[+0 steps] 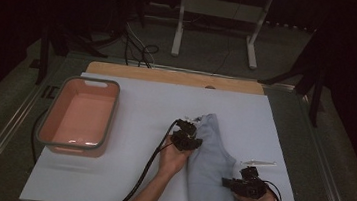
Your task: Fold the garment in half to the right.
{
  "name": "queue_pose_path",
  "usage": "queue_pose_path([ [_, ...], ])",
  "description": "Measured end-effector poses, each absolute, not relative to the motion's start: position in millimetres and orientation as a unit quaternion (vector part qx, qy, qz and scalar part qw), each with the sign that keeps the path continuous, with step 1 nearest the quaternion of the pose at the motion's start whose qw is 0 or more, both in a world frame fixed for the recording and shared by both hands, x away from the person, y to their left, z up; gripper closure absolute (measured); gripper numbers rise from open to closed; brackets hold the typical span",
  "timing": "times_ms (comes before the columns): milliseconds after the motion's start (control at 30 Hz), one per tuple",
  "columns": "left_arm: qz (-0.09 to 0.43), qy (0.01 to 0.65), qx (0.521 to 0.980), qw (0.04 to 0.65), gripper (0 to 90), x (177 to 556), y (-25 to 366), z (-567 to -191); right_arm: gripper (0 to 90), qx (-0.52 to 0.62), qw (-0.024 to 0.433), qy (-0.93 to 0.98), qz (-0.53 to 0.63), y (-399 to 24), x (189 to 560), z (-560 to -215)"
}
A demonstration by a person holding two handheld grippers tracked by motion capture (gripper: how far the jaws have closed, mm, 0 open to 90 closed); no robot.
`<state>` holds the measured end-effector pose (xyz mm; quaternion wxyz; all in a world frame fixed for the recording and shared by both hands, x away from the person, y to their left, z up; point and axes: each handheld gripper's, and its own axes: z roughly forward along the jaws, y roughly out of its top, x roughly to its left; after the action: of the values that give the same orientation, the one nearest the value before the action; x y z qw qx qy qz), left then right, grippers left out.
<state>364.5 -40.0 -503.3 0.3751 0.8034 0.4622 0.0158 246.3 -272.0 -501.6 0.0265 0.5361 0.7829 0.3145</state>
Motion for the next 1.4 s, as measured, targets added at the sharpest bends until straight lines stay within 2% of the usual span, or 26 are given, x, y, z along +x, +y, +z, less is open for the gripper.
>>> queue_pose_path([
  [667,0.031,0.465,0.797,0.384,81.9,363,-8,-483,81.6,0.513,-0.009,0.778,0.363,-249,254,-489],
  [1400,0.021,0.468,0.784,0.407,82.0,371,21,-468,81.7,0.501,-0.014,0.778,0.379,-230,268,-482],
])
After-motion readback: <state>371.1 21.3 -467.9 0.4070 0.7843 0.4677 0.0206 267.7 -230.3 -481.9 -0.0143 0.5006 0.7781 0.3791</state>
